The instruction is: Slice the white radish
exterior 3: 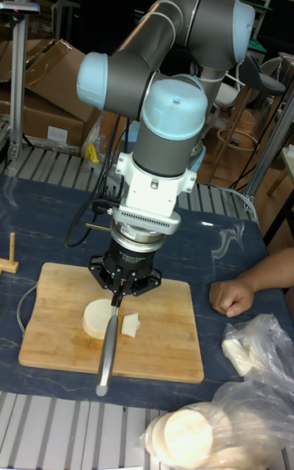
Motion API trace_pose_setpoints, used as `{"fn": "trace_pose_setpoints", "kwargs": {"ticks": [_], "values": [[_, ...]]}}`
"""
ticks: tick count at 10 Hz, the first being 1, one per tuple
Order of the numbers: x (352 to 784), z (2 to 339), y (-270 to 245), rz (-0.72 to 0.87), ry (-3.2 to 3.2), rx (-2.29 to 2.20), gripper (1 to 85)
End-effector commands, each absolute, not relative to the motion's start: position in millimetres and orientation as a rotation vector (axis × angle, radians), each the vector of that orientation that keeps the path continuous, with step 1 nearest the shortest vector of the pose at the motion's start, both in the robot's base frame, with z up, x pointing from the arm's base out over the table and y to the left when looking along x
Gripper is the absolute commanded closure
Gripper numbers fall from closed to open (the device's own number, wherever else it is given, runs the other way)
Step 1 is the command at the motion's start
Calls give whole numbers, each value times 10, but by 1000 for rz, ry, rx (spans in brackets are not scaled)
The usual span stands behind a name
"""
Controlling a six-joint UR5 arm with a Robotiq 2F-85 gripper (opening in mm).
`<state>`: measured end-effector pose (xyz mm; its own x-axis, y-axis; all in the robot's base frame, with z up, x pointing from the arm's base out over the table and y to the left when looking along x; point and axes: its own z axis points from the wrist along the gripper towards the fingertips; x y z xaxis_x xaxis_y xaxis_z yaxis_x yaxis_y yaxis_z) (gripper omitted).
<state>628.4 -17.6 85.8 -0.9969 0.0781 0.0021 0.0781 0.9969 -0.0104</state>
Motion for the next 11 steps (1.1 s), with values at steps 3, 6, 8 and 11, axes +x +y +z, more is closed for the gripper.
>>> {"fn": "trace_pose_setpoints", "kwargs": {"ticks": [3,6,8,11], "values": [[6313,812,-161,25,-3137,-129,847],[6339,766,-150,35,-3140,-139,847],[6359,740,-159,34,-3147,-141,847],[6382,709,-146,24,-3151,-151,847]]}}
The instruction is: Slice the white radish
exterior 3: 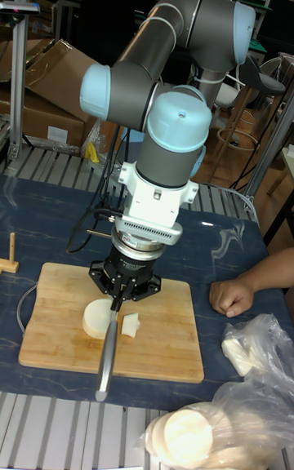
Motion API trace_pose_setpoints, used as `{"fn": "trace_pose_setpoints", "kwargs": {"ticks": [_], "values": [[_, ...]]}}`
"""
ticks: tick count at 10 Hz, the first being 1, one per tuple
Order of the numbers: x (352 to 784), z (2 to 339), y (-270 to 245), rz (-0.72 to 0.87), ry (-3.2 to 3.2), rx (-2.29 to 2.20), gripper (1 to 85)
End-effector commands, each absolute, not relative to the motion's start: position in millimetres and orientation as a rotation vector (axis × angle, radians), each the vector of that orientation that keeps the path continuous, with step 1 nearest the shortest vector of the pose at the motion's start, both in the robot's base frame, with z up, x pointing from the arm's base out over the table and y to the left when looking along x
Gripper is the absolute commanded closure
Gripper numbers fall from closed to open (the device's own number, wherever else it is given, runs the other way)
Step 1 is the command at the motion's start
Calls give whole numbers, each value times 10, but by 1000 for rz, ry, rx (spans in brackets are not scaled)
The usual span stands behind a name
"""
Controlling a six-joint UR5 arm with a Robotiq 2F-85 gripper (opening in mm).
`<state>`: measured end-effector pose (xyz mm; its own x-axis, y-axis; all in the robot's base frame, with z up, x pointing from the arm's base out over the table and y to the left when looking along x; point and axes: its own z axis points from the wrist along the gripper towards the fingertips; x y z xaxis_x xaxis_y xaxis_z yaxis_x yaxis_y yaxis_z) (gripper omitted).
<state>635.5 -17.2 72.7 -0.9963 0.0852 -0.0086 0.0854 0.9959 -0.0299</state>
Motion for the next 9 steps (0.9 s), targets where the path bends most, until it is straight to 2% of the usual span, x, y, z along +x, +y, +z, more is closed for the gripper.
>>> {"fn": "trace_pose_setpoints", "kwargs": {"ticks": [1,9], "values": [[6388,700,-152,-24,3121,149,847],[6455,582,-141,-8,3084,159,847]]}}
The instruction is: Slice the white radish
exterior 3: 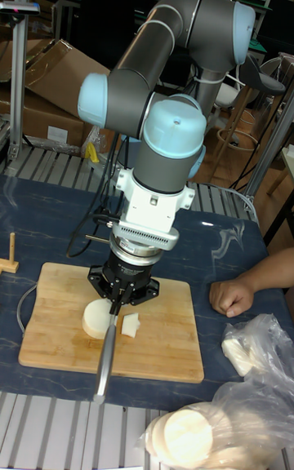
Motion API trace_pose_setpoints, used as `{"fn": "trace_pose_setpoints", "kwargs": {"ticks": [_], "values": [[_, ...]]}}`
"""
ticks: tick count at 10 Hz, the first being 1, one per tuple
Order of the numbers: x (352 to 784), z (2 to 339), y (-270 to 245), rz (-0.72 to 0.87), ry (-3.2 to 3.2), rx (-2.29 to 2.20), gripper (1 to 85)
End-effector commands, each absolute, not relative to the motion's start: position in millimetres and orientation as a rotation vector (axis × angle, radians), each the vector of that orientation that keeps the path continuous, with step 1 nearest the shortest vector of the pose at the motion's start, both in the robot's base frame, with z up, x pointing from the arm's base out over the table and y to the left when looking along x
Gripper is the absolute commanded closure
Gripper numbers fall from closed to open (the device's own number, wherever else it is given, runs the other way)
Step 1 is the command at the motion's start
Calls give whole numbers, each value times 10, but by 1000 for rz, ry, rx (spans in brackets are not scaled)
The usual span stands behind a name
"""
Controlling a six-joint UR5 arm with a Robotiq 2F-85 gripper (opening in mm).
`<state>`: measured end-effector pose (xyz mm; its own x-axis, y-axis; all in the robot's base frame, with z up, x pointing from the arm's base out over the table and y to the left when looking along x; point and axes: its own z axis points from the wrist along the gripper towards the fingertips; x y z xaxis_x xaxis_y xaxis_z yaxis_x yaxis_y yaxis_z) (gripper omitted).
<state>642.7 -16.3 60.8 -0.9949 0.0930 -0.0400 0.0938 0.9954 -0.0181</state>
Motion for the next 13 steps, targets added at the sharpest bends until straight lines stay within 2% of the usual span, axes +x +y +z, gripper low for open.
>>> {"fn": "trace_pose_setpoints", "kwargs": {"ticks": [1,3,7,9,13], "values": [[6458,578,-136,-8,3083,161,847],[6456,545,-118,-17,3073,165,847],[6297,842,0,24,3124,186,847],[6325,807,-8,20,3123,181,847],[6288,971,-37,27,3151,173,847]]}}
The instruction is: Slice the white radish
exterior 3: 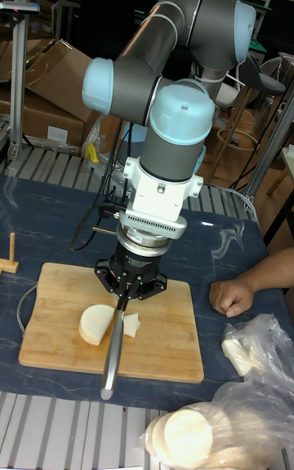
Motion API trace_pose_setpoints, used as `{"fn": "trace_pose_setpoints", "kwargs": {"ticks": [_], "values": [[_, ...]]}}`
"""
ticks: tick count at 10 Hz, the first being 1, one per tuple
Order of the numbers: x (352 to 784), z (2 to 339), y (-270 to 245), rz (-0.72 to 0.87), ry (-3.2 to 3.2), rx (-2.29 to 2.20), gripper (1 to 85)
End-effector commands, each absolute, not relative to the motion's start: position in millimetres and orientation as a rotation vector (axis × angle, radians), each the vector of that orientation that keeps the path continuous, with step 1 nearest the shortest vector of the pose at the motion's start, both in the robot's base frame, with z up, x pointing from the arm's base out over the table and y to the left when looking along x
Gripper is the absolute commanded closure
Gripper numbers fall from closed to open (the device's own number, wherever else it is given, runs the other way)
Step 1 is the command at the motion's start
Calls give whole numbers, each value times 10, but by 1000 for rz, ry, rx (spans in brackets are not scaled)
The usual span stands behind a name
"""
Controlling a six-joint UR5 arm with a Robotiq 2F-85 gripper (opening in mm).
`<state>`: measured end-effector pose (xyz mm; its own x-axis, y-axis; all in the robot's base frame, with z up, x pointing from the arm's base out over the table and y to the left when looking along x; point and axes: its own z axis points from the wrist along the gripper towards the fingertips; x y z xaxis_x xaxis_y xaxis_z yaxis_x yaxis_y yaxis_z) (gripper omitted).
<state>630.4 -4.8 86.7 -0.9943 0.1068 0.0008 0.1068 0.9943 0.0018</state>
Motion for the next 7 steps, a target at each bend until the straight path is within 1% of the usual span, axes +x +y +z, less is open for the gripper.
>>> {"fn": "trace_pose_setpoints", "kwargs": {"ticks": [1,3,4,5,6,7], "values": [[6284,987,-61,-22,-3121,-167,847],[6254,1012,-101,-5,-3116,-157,847],[6269,1029,11,-36,-3115,-188,847],[6292,1045,101,-33,-3112,-209,847],[6282,1051,73,-20,-3109,-199,847],[6231,1046,-79,5,-3108,-147,847]]}}
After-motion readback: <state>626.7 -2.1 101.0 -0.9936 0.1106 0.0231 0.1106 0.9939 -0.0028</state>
